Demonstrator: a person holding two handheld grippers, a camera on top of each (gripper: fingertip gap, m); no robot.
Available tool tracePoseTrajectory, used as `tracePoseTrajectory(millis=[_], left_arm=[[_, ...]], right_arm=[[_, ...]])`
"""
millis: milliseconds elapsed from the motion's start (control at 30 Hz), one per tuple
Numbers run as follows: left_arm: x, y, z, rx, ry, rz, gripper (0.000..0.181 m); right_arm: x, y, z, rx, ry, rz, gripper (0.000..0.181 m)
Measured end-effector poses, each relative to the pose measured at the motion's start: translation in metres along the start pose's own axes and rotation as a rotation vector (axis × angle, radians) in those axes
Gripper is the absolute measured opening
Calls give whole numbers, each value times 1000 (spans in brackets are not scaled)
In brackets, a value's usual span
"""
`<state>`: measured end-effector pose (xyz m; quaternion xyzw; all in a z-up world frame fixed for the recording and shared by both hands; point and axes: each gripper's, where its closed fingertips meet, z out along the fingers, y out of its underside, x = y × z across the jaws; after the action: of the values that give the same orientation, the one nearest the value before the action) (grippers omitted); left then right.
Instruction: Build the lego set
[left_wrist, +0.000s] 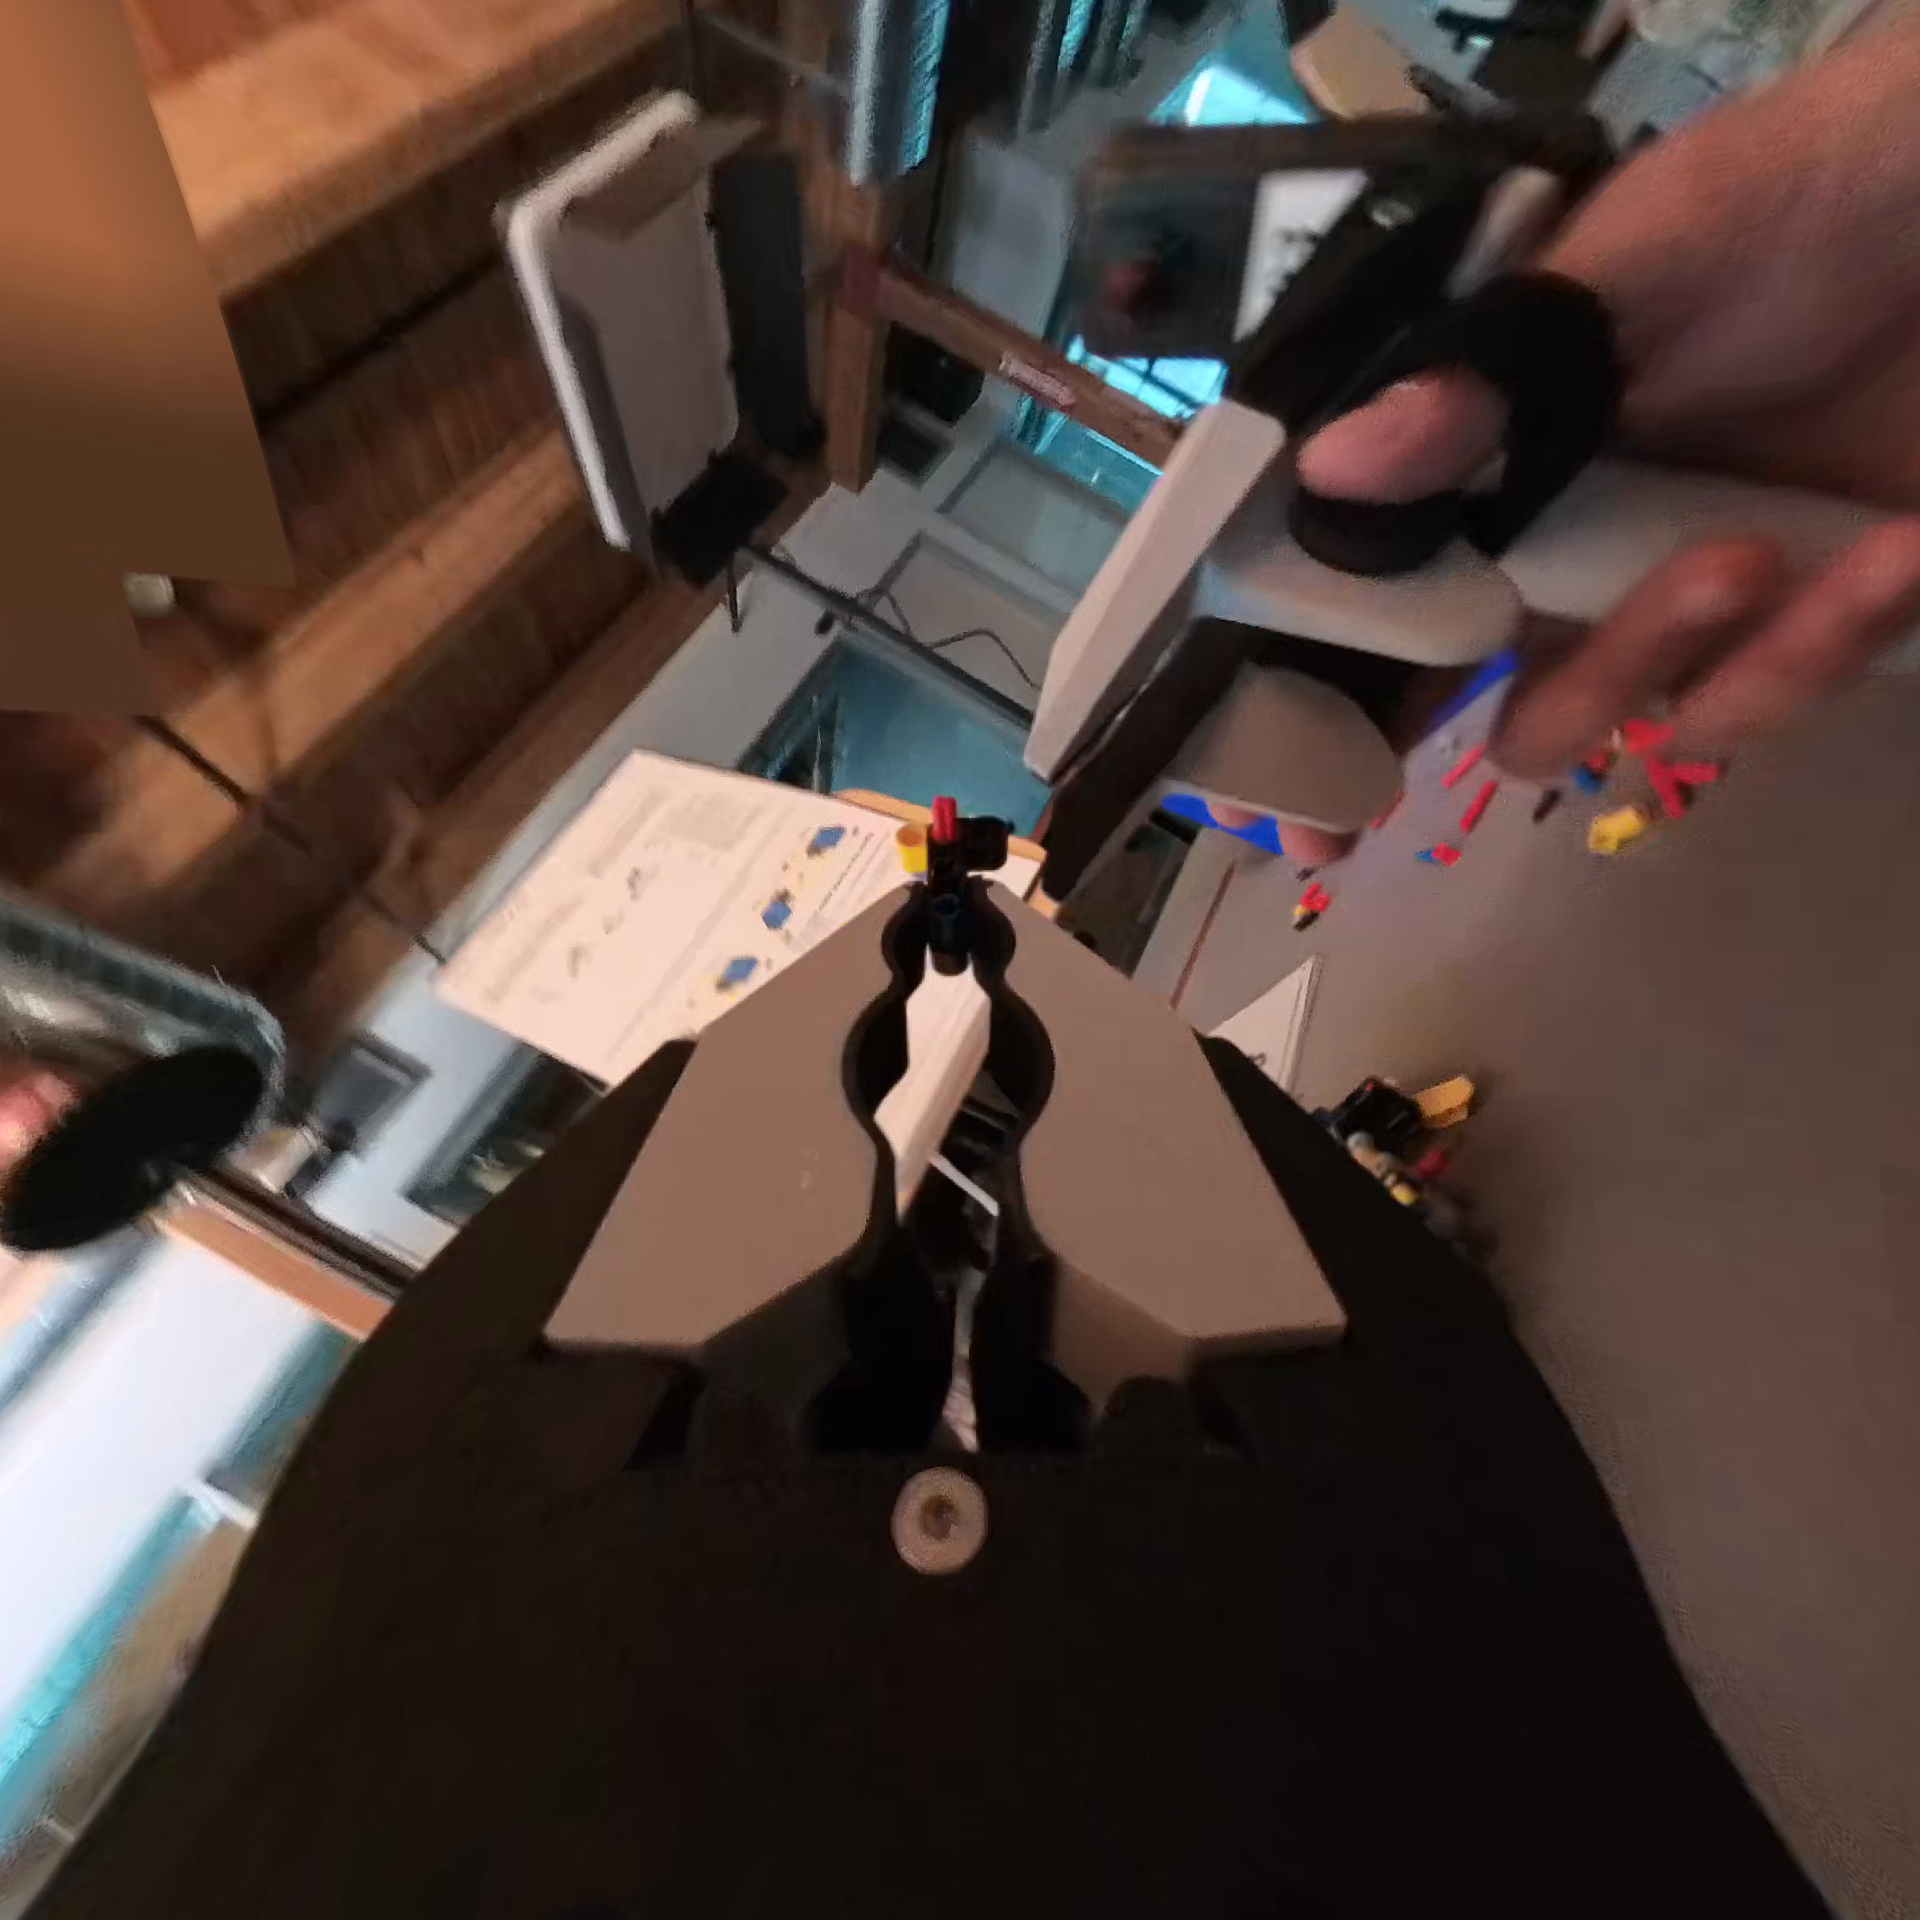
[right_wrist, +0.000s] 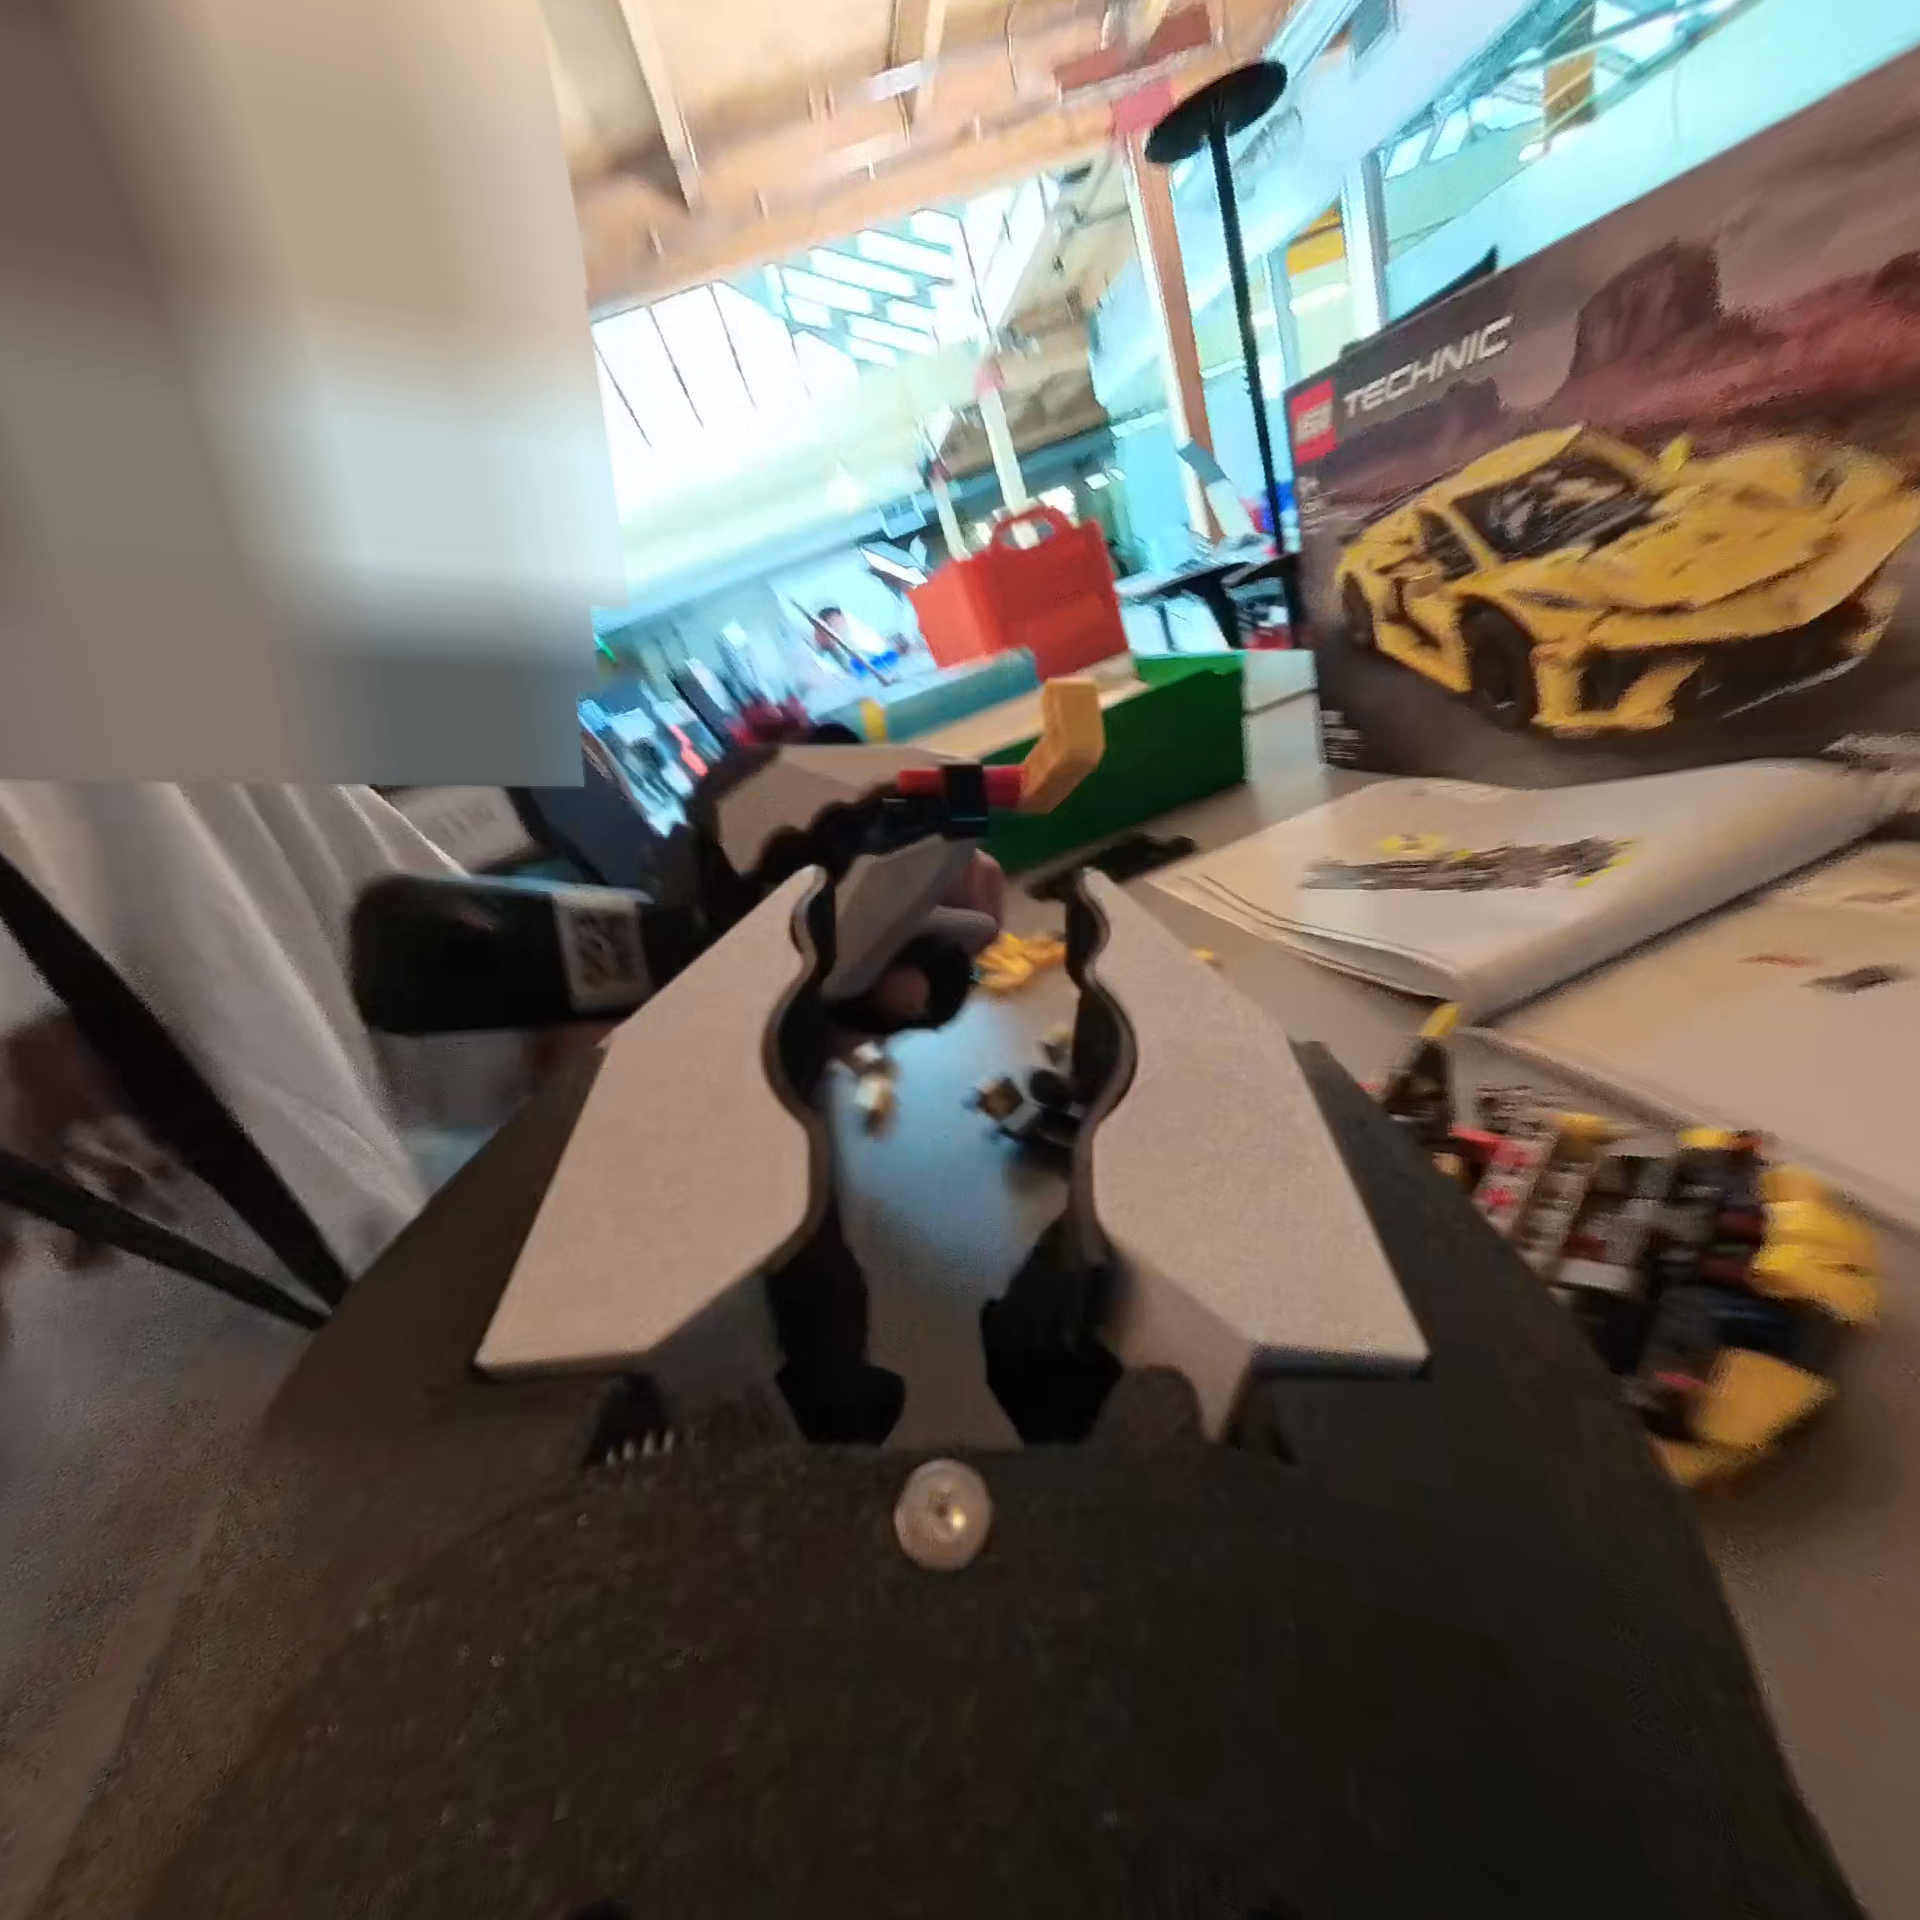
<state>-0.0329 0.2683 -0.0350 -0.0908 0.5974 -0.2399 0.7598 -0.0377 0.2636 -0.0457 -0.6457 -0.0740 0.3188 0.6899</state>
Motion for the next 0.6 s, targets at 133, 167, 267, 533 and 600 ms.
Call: tracePoseTrajectory(millis=[133, 167, 267, 533, 600], left_arm=[[23, 3, -3, 48, 66, 354, 8], [31, 5, -4, 58, 87, 419, 8], [51, 7, -6, 88, 147, 544, 8], [95, -1, -14, 174, 255, 765, 8], [99, -2, -15, 184, 260, 796, 8]], right_arm=[[15, 17, -15, -247, 138, -256, 43], [17, 21, -19, -316, 163, -281, 43], [17, 31, -27, -517, 234, -385, 43], [10, 65, -37, -928, 349, -614, 40], [7, 70, -40, -956, 343, -634, 34]])
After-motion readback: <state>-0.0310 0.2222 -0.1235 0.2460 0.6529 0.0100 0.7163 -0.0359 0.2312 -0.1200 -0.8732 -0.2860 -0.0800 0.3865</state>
